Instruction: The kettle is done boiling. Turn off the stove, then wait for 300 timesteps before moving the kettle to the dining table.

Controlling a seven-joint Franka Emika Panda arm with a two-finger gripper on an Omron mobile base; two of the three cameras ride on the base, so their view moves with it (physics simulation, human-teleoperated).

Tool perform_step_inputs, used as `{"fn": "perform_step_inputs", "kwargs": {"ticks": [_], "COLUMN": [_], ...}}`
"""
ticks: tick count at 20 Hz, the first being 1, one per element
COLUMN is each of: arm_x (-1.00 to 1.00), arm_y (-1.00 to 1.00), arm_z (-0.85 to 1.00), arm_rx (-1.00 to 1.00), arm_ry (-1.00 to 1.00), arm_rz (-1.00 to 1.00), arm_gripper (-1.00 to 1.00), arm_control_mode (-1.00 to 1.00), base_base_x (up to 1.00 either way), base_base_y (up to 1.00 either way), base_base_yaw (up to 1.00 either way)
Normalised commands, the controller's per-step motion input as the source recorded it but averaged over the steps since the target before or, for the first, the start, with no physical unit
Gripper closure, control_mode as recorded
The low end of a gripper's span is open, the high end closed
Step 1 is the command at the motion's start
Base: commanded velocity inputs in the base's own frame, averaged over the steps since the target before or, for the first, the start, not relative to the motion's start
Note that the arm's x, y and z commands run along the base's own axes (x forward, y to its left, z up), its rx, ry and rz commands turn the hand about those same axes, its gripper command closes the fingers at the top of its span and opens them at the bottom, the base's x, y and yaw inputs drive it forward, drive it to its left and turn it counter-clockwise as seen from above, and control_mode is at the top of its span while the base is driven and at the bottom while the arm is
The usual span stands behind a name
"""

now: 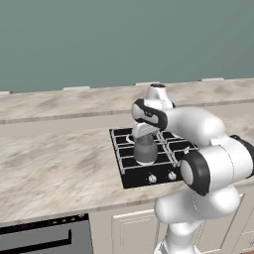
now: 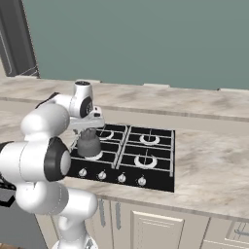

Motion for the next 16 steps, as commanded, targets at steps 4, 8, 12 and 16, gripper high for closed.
{"fn": "perform_step_inputs", "kwargs": {"ticks": [4,8,12,16], "arm_x": [0.01,-0.04,0.0,0.0], "arm_y": [0.0,0.0,0.0,0.01], "arm_z": [0.0,0.0,0.0,0.0], "arm_rx": [0.0,0.0,0.0,0.0], "arm_ry": [-0.02,-0.04,-0.03,0.0], "arm_rz": [0.0,0.0,0.0,0.0], "arm_gripper": [-1.0,-1.0,-1.0,1.0], "arm_control_mode": [-1.0,-1.0,-1.0,-1.0], "base_base_x": [0.0,0.0,0.0,0.0], "base_base_y": [0.0,0.0,0.0,0.0], "base_base_yaw": [0.0,0.0,0.0,0.0]}}
